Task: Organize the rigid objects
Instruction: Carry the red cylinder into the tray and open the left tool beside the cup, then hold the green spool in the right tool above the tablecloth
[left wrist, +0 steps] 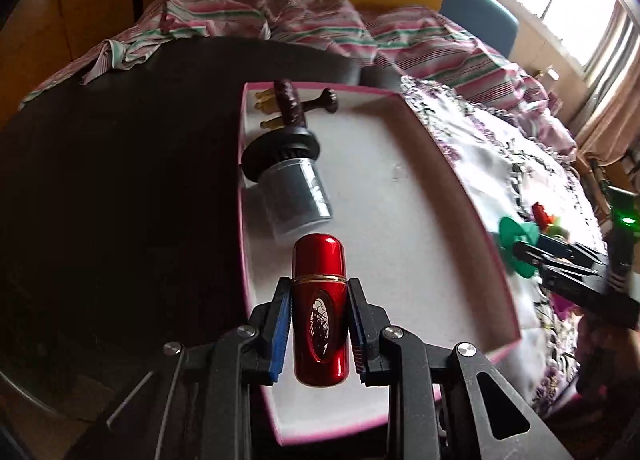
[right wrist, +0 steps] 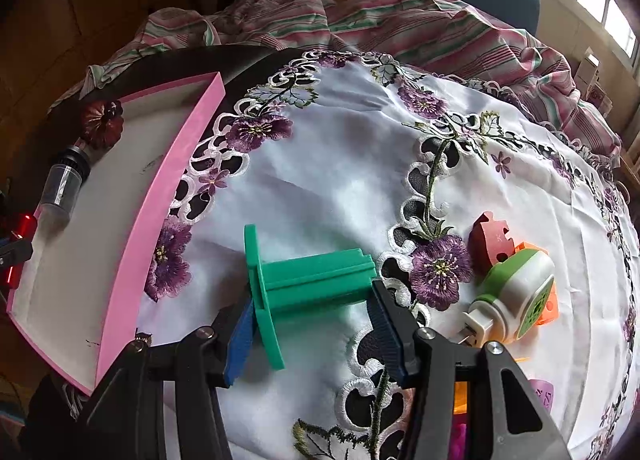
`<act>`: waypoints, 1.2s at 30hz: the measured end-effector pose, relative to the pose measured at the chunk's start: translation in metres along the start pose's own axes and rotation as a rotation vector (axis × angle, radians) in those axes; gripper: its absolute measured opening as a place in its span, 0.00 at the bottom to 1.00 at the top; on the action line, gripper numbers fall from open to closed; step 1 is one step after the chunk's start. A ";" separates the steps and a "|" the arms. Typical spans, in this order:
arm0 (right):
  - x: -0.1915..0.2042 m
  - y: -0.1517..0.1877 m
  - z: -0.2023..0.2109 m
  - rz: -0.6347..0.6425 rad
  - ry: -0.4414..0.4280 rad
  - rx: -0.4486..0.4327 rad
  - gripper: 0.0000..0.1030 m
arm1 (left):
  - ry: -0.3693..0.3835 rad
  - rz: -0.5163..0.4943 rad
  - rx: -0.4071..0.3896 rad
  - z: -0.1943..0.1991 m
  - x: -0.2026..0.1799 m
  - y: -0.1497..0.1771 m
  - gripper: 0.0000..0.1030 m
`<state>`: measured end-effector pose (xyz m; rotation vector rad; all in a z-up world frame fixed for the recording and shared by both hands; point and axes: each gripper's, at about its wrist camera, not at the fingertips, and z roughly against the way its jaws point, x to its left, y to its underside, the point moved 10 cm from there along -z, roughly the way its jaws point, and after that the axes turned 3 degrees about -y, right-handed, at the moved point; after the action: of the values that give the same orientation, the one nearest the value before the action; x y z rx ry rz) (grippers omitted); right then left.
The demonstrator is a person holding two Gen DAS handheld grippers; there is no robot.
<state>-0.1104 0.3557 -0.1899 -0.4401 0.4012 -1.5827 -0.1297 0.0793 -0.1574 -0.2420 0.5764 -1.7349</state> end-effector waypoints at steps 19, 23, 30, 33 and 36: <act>0.001 0.000 0.000 0.005 0.003 0.000 0.52 | -0.141 -0.049 -0.151 0.029 0.009 -0.004 0.44; 0.001 0.001 0.000 0.004 0.004 -0.001 0.52 | -0.135 -0.046 -0.153 0.041 0.008 0.002 0.45; -0.001 0.001 0.000 -0.002 0.004 -0.004 0.52 | -0.159 -0.026 -0.170 0.055 0.013 0.012 0.49; -0.001 0.002 0.000 0.000 0.007 -0.006 0.52 | -0.148 -0.008 -0.161 0.057 0.017 0.015 0.50; -0.001 0.003 -0.001 0.001 0.013 -0.003 0.52 | -0.150 0.000 -0.158 0.058 0.021 0.018 0.50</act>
<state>-0.1087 0.3568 -0.1920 -0.4319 0.4132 -1.5848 -0.0929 0.0425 -0.1197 -0.4793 0.6034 -1.6563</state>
